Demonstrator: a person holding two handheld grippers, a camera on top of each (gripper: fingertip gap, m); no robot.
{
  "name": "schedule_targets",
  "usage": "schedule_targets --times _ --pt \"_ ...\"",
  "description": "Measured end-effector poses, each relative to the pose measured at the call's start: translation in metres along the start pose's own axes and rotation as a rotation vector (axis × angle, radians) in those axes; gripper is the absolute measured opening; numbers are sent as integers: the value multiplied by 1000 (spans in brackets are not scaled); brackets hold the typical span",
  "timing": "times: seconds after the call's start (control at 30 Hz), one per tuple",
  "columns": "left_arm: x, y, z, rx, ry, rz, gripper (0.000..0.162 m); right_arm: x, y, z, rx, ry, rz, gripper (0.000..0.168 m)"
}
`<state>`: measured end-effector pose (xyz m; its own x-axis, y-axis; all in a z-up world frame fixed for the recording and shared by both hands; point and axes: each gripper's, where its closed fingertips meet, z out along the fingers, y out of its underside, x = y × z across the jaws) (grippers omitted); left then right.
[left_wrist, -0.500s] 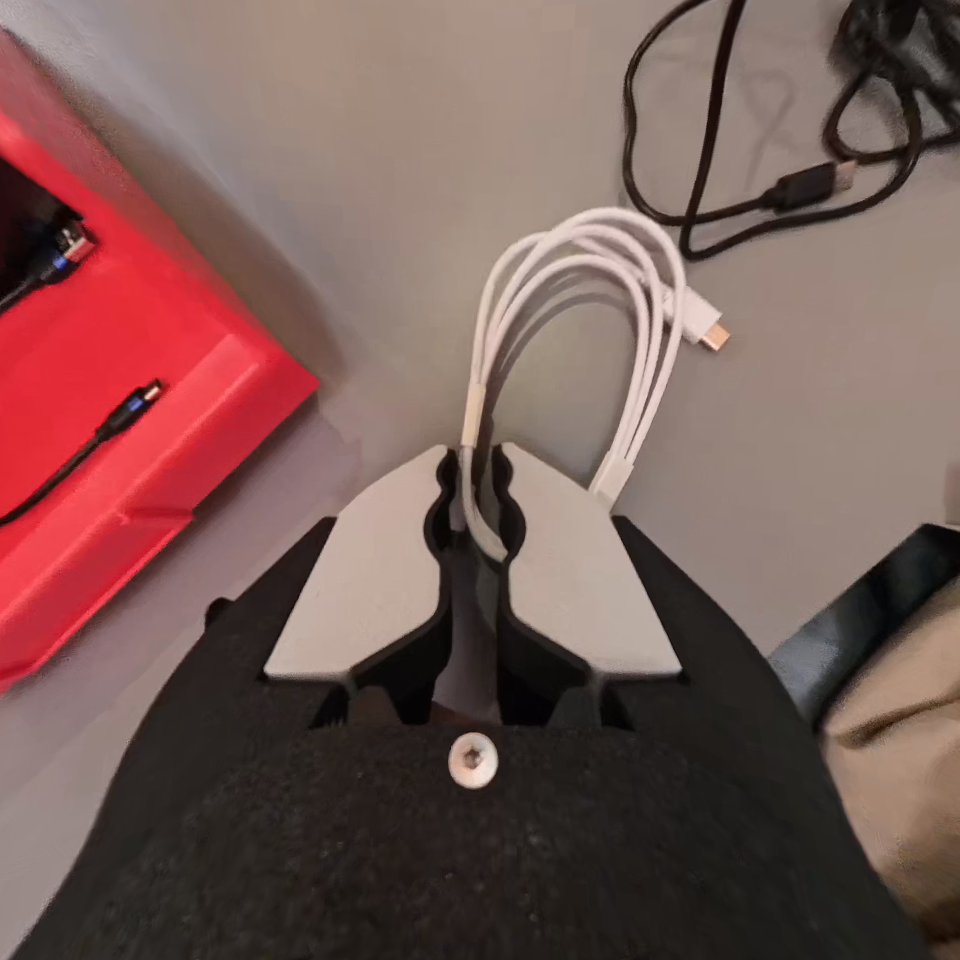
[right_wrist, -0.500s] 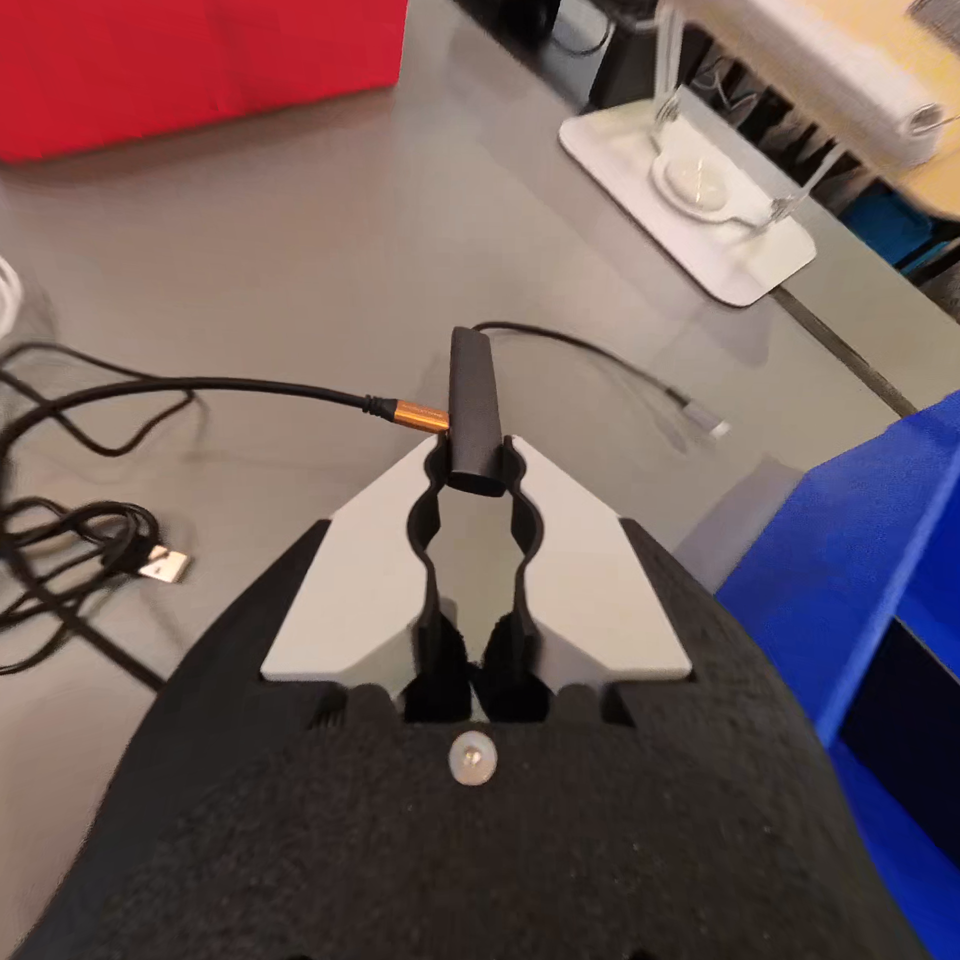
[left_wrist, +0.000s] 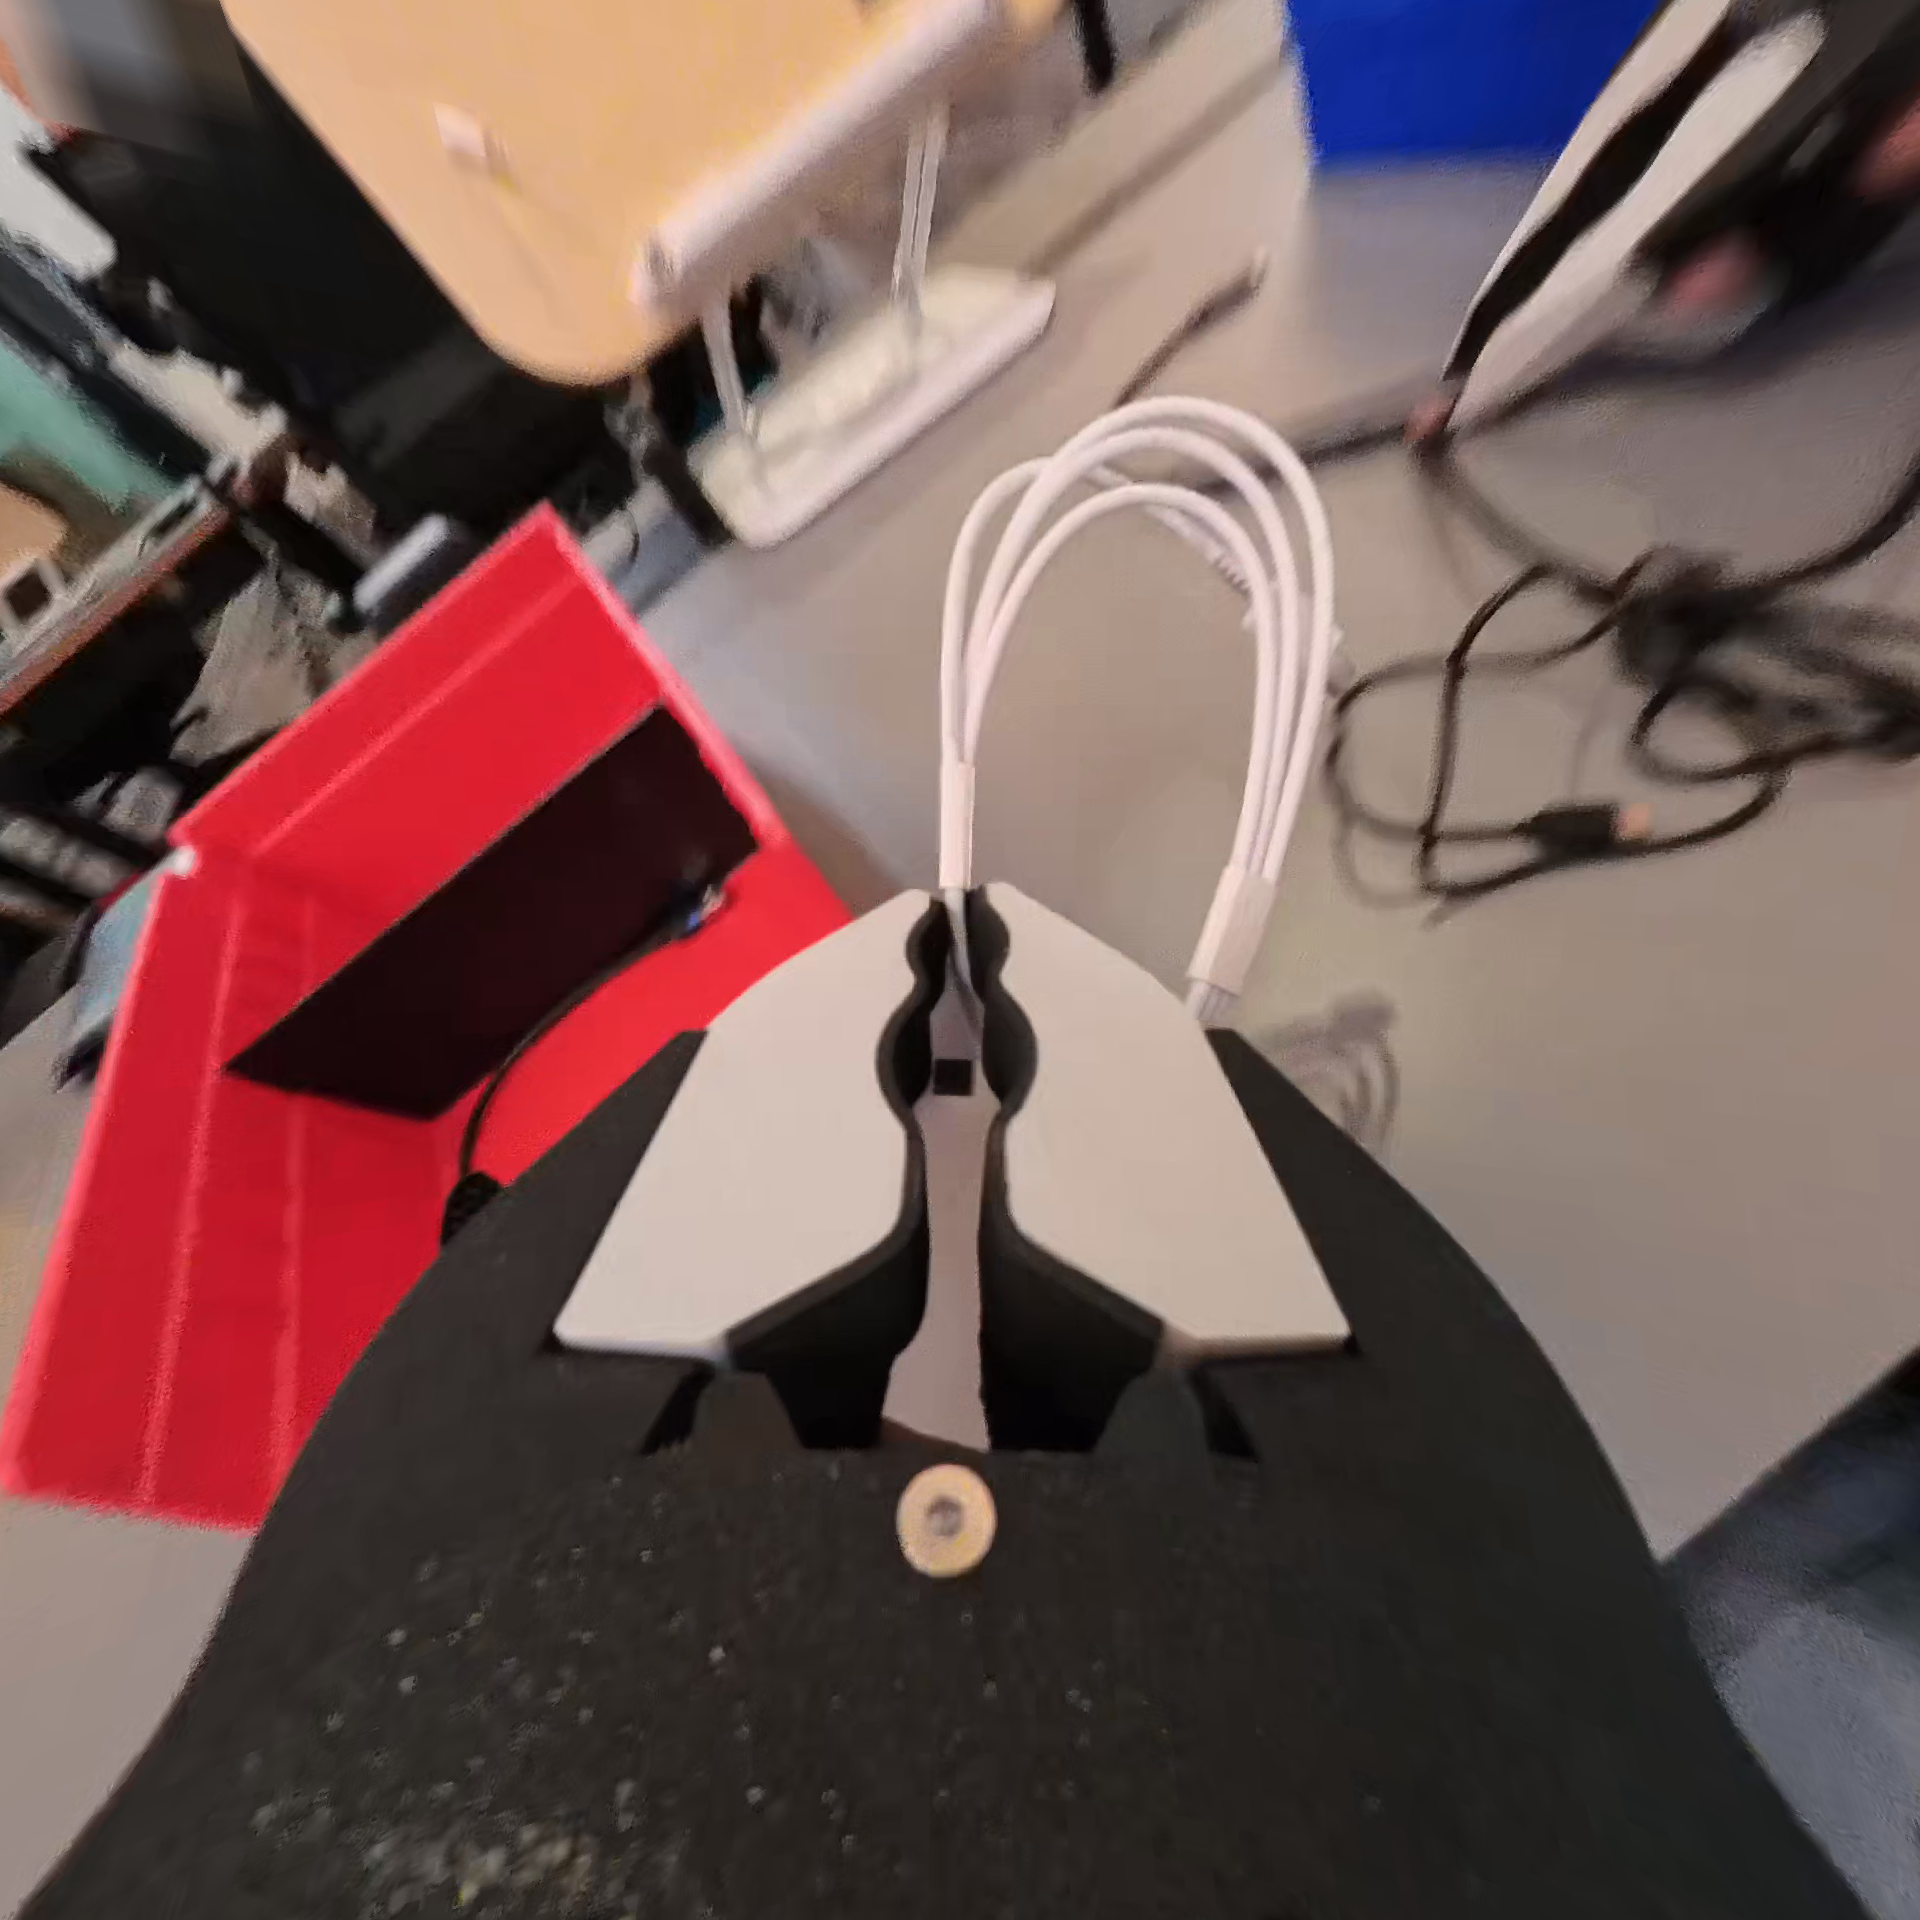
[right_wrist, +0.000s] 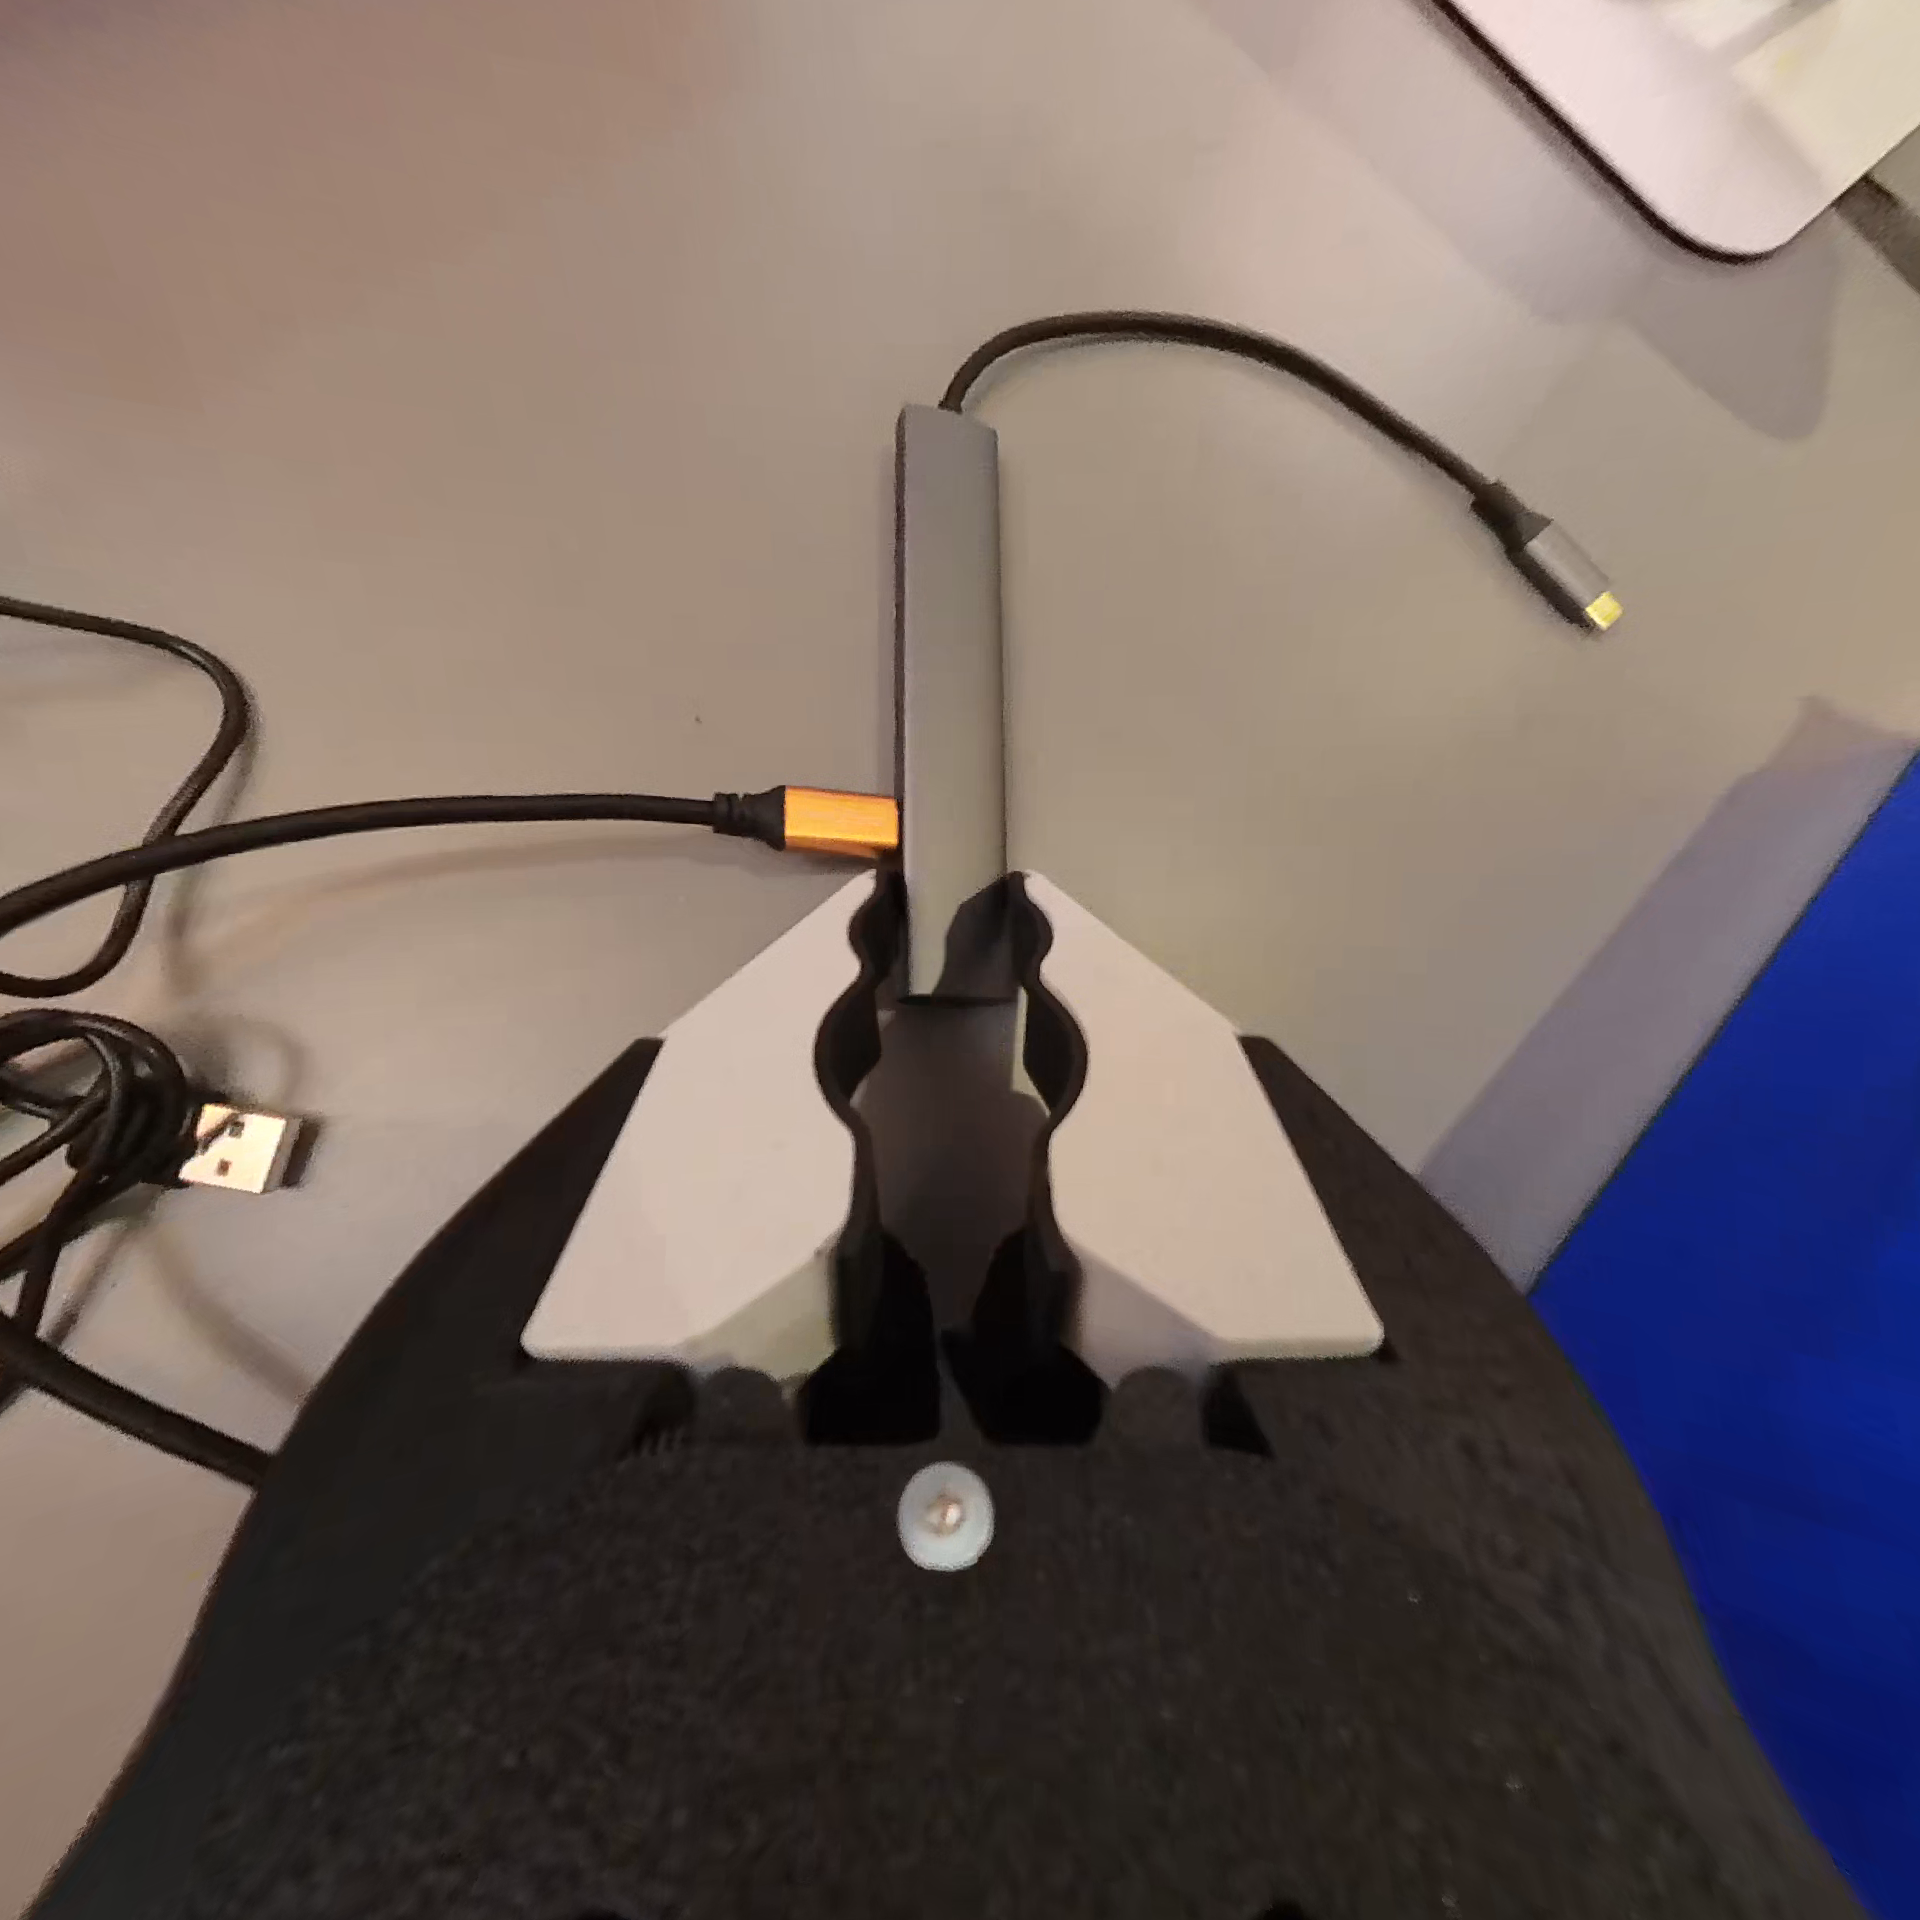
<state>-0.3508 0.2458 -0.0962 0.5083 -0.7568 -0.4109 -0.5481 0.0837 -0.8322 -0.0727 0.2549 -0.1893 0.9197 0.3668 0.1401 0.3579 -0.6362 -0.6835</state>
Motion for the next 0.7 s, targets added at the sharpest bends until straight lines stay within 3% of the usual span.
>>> schedule_targets --times 0.1,0.17,0.27,0.37,0.43,0.57,0.7 --pt "14 -33 -13 170 155 -223 4 4 -15 -15 69 -2 67 36" --pt "27 -55 -24 292 311 -403 4 -7 -51 -44 231 -68 115 43" --pt "47 -89 -45 489 552 -578 4 -81 -115 -104 506 -423 124 39" --pt "53 -108 -54 604 688 -748 3 -179 -126 -134 541 -840 77 34" --pt "52 -113 -55 646 721 -810 4 -217 -125 -136 565 -970 83 27" --pt "55 -110 -52 648 737 -842 4 -239 -130 -140 607 -1119 196 25" --pt "55 -108 -51 640 732 -839 4 -240 -132 -144 638 -1123 201 16"
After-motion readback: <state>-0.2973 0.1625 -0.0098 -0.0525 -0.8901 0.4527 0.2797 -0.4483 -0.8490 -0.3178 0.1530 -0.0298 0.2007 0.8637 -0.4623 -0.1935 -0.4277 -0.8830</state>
